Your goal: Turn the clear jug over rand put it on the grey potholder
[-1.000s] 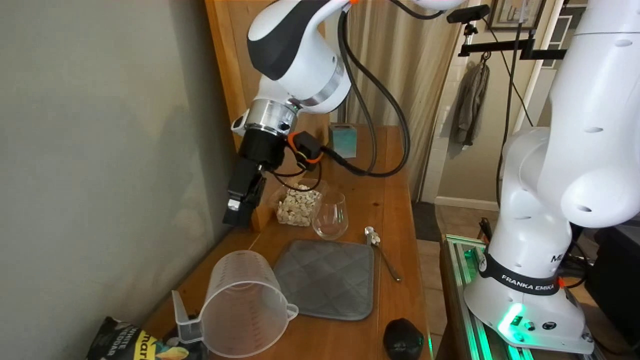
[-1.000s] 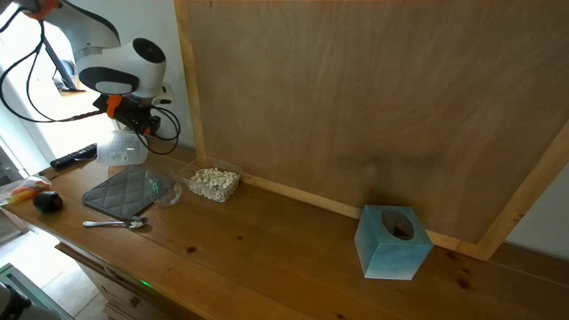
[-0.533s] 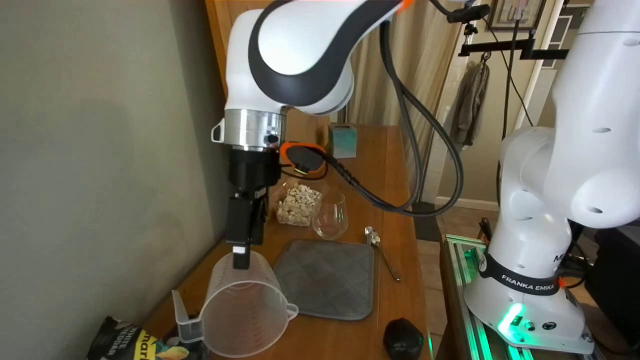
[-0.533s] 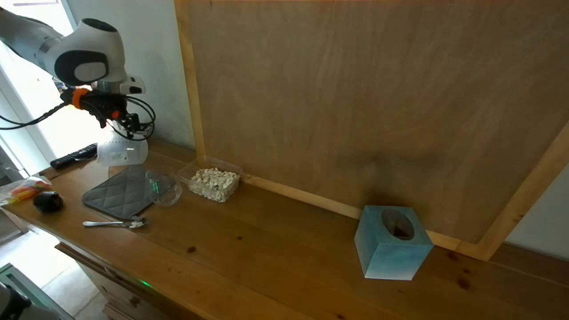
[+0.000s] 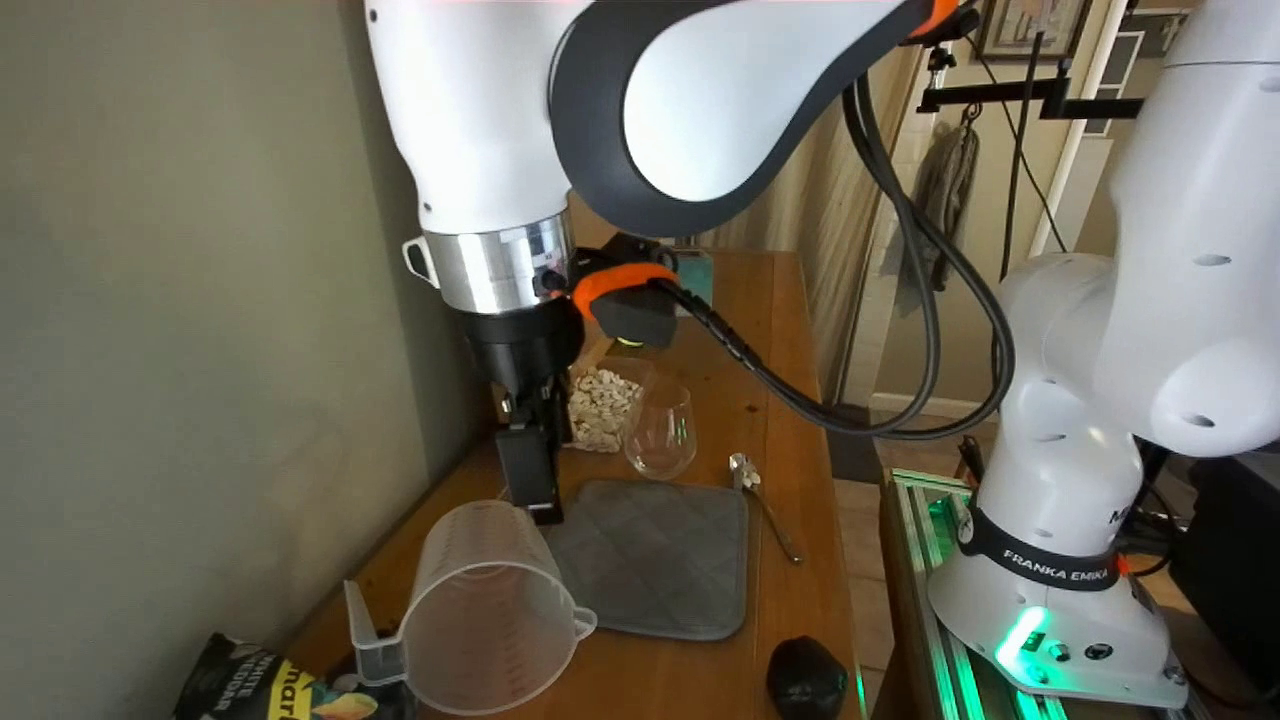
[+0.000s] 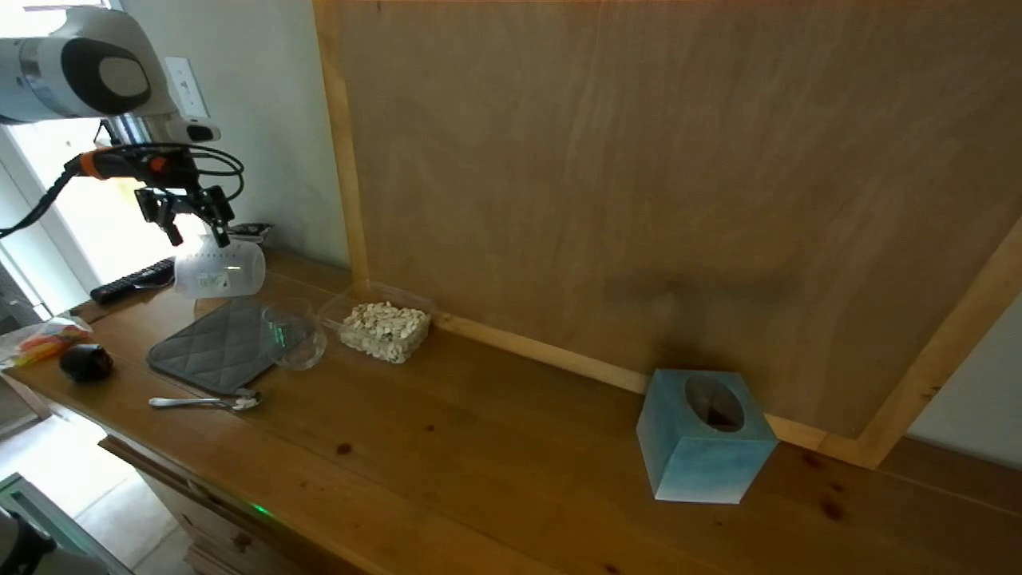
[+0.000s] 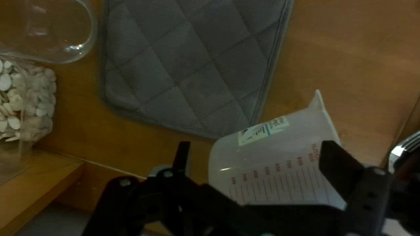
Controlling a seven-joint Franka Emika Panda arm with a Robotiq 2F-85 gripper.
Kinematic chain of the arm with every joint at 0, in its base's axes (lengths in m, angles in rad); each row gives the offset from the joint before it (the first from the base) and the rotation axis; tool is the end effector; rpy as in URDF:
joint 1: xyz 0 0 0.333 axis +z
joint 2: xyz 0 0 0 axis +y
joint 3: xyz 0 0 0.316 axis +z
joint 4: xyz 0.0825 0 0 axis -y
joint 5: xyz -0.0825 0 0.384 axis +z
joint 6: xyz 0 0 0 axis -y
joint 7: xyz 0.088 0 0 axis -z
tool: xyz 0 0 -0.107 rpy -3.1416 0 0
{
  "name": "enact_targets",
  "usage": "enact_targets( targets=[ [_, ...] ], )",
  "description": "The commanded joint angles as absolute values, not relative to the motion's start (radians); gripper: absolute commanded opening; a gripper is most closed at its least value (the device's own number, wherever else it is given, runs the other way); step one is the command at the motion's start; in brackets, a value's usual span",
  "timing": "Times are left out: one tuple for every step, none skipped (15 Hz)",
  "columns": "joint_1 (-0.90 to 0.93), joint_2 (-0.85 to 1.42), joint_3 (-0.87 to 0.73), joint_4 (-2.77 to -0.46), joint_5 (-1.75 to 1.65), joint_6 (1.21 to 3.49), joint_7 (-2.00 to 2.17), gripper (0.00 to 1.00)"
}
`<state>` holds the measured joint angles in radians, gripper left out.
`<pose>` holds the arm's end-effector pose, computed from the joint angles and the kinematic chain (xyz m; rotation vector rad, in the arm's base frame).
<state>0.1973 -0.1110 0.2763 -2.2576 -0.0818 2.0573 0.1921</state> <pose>0.4397 0.2218 0.4001 2.9761 0.4805 -0.0847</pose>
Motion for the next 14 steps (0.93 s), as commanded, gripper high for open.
enact_targets(
  targets=[
    [0.218, -0.104, 0.285, -2.211, -0.133, 1.965, 0.231, 1.0],
    [0.222, -0.102, 0.288, -2.205, -0.128, 1.953, 0.227, 1.0],
    [0.227, -0.096, 0.291, -2.197, -0.122, 1.941, 0.224, 1.0],
    [0.231, -0.09, 0.293, -2.187, -0.12, 1.934, 0.223, 1.0],
    [0.235, -0.086, 0.296, -2.183, -0.116, 1.928, 0.224, 1.0],
    [0.243, -0.048, 0.307, -2.151, -0.122, 1.924, 0.252, 1.0],
    [0.25, -0.024, 0.312, -2.131, -0.123, 1.925, 0.258, 1.0],
    [0.256, -0.008, 0.316, -2.12, -0.118, 1.924, 0.263, 1.0],
    [0.262, 0.013, 0.319, -2.108, -0.118, 1.928, 0.271, 1.0],
    [0.267, 0.037, 0.321, -2.091, -0.12, 1.929, 0.277, 1.0],
    [0.275, 0.056, 0.321, -2.081, -0.125, 1.929, 0.282, 1.0],
    [0.281, 0.073, 0.319, -2.069, -0.133, 1.928, 0.288, 1.0],
    [0.286, 0.086, 0.316, -2.061, -0.141, 1.929, 0.295, 1.0],
    [0.291, 0.097, 0.314, -2.053, -0.146, 1.929, 0.3, 1.0]
  ],
)
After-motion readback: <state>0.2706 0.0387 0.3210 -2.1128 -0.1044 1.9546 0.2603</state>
